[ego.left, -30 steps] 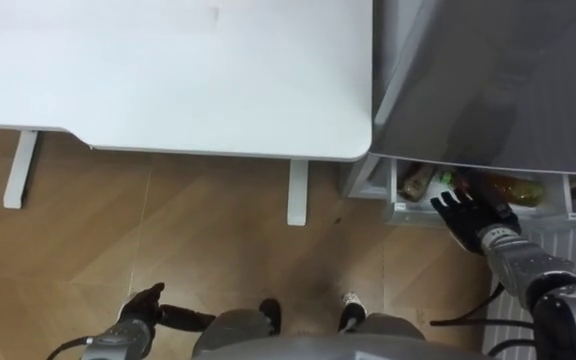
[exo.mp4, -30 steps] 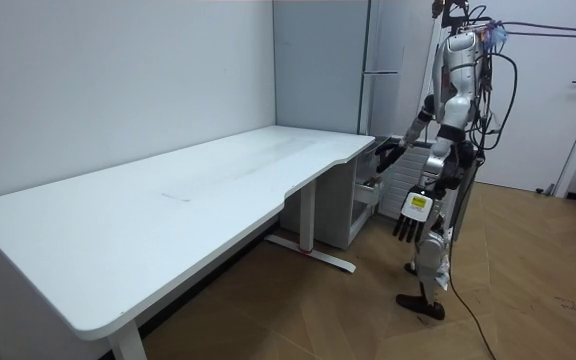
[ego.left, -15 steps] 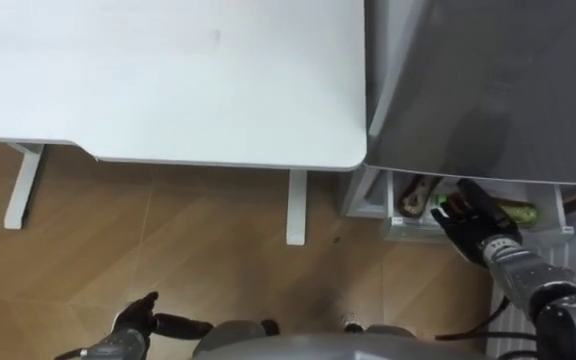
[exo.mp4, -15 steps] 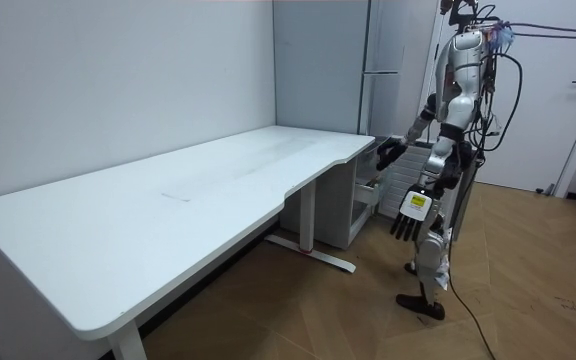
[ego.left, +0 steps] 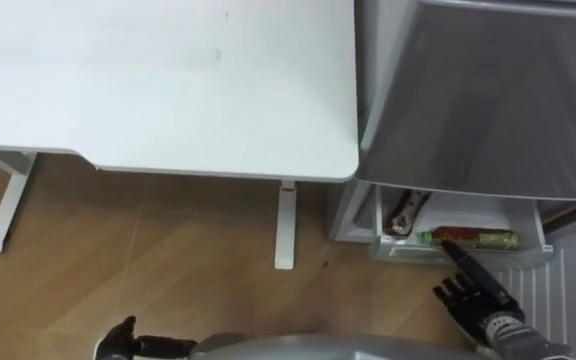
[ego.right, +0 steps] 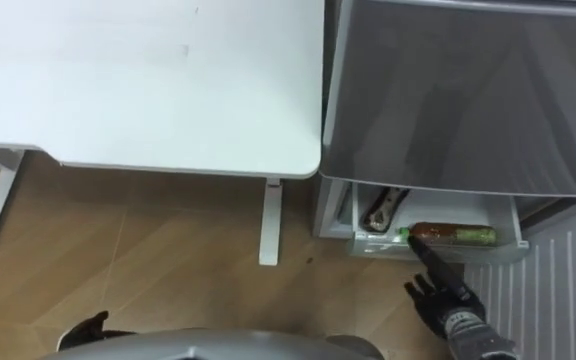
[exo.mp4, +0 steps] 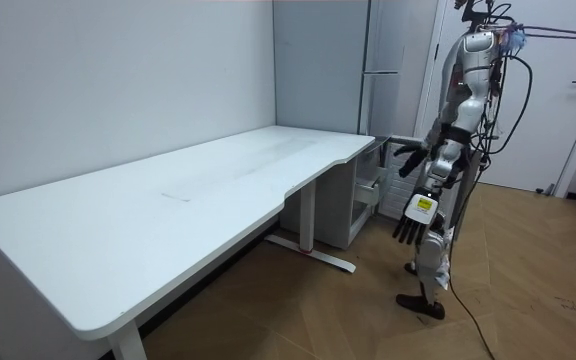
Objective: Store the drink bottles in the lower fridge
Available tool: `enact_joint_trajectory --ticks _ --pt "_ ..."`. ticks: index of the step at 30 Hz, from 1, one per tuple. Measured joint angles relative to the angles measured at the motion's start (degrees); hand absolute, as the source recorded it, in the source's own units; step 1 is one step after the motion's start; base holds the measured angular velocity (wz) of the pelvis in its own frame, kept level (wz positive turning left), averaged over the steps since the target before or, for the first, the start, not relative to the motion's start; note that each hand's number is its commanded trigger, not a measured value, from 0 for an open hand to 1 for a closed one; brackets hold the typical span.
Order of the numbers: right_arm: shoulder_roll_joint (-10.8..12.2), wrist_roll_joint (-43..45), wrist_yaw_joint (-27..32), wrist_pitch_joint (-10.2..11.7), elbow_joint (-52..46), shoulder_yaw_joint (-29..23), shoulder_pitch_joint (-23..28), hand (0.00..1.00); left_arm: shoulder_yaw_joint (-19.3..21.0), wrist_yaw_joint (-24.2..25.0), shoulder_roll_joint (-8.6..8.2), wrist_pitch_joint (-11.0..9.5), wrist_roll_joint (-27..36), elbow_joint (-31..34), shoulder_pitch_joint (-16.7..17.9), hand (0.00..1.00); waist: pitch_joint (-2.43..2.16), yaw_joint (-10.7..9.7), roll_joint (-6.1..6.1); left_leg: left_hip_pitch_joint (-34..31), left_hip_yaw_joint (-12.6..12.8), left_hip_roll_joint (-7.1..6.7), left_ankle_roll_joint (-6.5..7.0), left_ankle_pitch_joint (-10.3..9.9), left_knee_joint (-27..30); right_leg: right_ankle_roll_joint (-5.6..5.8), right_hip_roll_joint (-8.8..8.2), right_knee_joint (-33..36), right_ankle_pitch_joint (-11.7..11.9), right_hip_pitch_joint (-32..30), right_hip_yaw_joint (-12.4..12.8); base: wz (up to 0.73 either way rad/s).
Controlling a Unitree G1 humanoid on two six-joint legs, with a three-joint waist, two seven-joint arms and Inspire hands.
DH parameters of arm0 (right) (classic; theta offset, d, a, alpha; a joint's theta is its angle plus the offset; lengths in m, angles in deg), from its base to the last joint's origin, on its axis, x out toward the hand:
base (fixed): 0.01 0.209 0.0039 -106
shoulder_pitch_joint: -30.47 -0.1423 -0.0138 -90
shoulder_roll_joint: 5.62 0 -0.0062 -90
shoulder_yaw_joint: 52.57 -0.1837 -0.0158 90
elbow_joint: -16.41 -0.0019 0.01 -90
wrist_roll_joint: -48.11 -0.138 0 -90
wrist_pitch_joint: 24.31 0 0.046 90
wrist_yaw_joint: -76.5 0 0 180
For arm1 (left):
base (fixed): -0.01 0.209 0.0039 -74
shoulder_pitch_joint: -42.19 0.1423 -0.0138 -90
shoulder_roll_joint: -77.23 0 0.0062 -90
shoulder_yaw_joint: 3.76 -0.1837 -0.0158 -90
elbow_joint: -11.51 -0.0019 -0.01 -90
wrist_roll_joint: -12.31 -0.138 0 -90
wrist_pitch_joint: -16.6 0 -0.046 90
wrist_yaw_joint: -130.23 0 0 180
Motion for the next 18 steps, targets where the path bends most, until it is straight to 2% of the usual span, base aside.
enact_joint_trajectory --ticks 4,8,11,18 --pt "1.6 4.7 4.0 1.0 1.7 -2.1 1.9 0.0 0.0 -1.8 -0.78 -1.3 0.0 0.0 0.3 0.0 0.11 -1.3 -0.08 0.9 -0.1 -0.03 -0.09 -0.1 -0.1 0.0 0.02 -0.2 0.0 1.0 0.1 0.0" --pt "1.7 4.8 7.8 1.7 1.4 -3.3 2.8 0.0 0.0 -2.0 -1.0 -1.4 0.0 0.0 0.6 0.0 0.13 -3.1 0.42 1.8 0.0 0.11 -0.16 -0.5 0.0 0.0 0.3 -0.6 0.0 2.0 0.8 -0.02" --pt "1.8 7.1 9.1 2.1 1.5 -4.4 3.9 0.0 -0.1 -2.0 -1.01 -1.4 -0.1 0.0 0.9 0.0 -0.18 -4.0 0.86 2.1 0.2 0.24 -0.23 -0.8 0.1 0.0 0.55 -0.8 0.0 2.4 1.5 -0.03" --pt "1.9 11.0 12.6 2.1 1.2 -5.6 5.0 0.0 -0.1 -1.5 -1.02 -1.4 -1.4 -0.2 1.7 0.0 -0.09 -4.5 1.51 3.4 1.6 0.72 -0.43 -1.2 0.0 -0.16 1.04 -0.5 -0.1 2.6 3.5 -0.13"
